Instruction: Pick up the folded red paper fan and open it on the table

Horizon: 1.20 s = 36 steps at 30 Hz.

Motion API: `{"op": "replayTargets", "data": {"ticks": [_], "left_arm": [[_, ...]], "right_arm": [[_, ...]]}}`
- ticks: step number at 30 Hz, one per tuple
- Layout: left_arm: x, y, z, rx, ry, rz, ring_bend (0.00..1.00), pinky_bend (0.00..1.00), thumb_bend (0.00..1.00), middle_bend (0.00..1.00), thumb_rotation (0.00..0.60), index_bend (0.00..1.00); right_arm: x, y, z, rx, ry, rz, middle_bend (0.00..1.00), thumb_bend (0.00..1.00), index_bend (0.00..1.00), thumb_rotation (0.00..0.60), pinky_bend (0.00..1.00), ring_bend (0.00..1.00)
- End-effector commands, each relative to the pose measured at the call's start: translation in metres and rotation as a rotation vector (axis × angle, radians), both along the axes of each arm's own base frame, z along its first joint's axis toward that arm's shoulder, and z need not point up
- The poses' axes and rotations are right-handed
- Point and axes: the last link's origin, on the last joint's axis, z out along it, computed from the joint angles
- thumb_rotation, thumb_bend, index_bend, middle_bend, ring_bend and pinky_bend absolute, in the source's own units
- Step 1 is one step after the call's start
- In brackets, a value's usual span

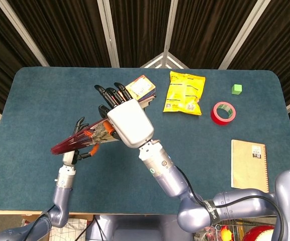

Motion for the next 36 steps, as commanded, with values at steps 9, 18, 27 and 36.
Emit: {"op": "replayTargets", "data": {"ticks": [9,18,27,36], "left_arm": [[-0.006,0.013,0.007,0.048,0.014,0.034,0.06,0.20,0.51,0.45,0.600,0.70],[-0.014,0.016,0.016,0.089,0.062,0.030,0.08,0.21,0.51,0.48,0.600,0.73],[-0.032,0.024,0.043,0.167,0.154,0.020,0.08,0.21,0.51,0.47,0.600,0.72],[-0.022,0.017,0.069,0.362,0.260,-0.096,0.08,0.21,0.50,0.47,0.600,0.72]], "right_arm": [[-0.014,-0.008,0.009,0.006,-0.023,-0.031,0.16,0.46,0.91,0.600,0.16,0.21],[-0.026,-0.014,0.014,-0.001,-0.015,-0.050,0.16,0.46,0.91,0.600,0.16,0.21],[-0.050,-0.026,0.020,-0.016,-0.007,-0.096,0.16,0.46,0.91,0.600,0.16,0.21],[-0.070,-0.035,0.014,-0.026,0.019,-0.123,0.16,0.46,0.91,0.600,0.16,0.21]]}}
